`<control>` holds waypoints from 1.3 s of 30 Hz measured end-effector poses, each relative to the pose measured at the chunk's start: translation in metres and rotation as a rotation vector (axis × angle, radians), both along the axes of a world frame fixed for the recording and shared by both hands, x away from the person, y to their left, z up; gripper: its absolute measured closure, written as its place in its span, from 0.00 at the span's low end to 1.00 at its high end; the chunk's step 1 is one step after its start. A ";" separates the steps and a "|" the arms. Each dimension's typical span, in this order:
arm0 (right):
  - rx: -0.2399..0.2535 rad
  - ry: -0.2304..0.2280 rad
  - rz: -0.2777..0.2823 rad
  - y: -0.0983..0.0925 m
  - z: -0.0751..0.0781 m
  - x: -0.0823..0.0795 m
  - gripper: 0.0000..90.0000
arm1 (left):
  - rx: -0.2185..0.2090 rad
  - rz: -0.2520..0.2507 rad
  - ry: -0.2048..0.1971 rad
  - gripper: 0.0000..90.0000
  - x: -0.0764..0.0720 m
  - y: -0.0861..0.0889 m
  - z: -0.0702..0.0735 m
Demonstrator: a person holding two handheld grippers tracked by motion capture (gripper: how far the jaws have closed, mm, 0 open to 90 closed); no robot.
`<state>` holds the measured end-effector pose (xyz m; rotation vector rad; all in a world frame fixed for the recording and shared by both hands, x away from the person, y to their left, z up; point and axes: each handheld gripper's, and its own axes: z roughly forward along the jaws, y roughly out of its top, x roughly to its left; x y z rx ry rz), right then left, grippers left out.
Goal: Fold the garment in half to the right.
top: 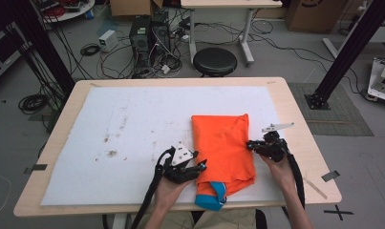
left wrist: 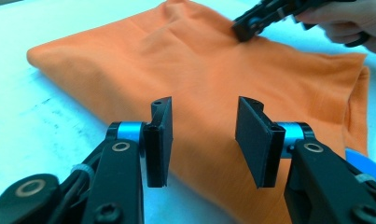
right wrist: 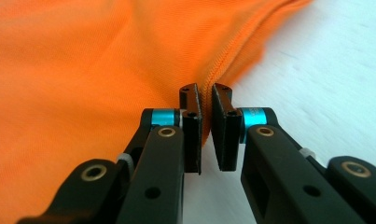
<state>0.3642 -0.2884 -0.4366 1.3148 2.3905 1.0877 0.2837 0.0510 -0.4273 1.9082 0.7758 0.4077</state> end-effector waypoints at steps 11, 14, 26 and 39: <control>0.128 -0.111 -0.005 -0.004 0.020 -0.050 0.59 | -0.036 -0.033 -0.030 0.63 -0.006 0.006 0.001; 0.118 -0.095 0.111 0.016 0.020 -0.068 0.63 | -0.036 -0.060 -0.020 0.63 -0.006 0.002 -0.001; 0.149 0.009 0.144 -0.003 -0.012 -0.091 0.85 | 0.067 -0.141 0.053 0.79 -0.016 0.006 -0.018; 0.136 -0.134 0.068 0.010 0.022 -0.054 0.60 | 0.044 -0.135 -0.021 0.66 -0.004 0.000 -0.004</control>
